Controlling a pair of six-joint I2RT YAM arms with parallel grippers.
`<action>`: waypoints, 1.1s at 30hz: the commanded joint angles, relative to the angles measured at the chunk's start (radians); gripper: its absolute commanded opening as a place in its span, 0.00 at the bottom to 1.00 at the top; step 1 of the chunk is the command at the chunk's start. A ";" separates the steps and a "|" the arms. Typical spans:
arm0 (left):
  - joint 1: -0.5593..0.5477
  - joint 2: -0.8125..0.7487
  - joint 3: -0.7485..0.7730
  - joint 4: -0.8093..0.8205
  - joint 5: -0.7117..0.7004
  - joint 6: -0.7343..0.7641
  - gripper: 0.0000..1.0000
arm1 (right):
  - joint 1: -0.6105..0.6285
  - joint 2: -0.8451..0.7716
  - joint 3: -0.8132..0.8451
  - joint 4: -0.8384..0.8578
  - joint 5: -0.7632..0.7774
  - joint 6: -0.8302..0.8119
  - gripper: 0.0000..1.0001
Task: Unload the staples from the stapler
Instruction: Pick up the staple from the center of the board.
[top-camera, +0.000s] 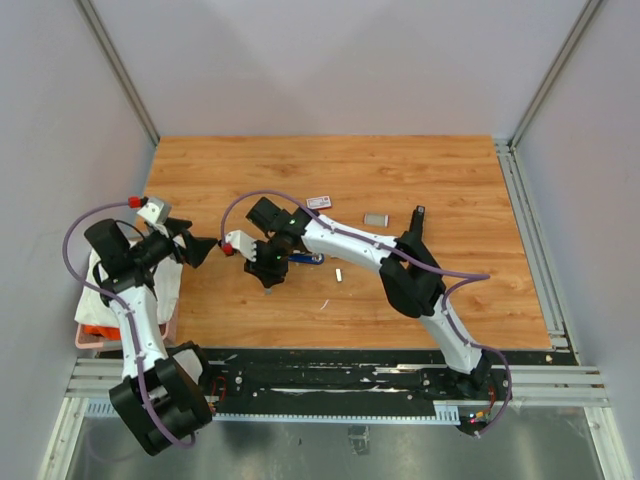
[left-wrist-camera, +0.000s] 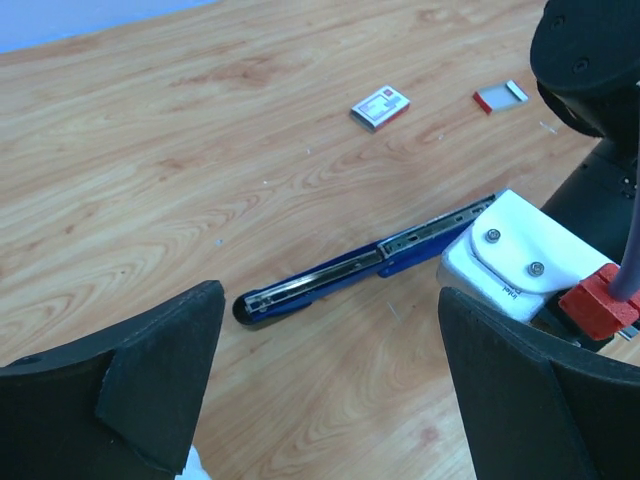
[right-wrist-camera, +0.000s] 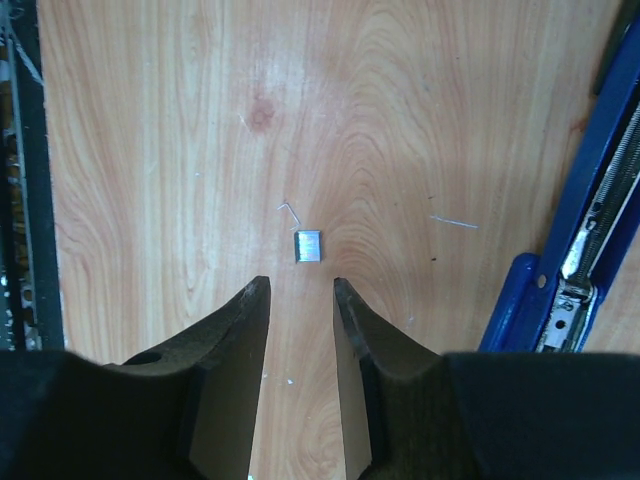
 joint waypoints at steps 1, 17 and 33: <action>0.031 -0.014 0.003 0.111 0.029 -0.115 0.98 | -0.027 -0.013 -0.010 0.004 -0.068 0.042 0.34; 0.084 -0.139 -0.045 0.242 0.058 -0.230 0.98 | -0.018 0.085 0.046 0.012 0.044 0.035 0.30; 0.084 -0.128 -0.059 0.255 0.083 -0.229 0.98 | -0.003 0.100 0.083 -0.018 0.009 0.018 0.27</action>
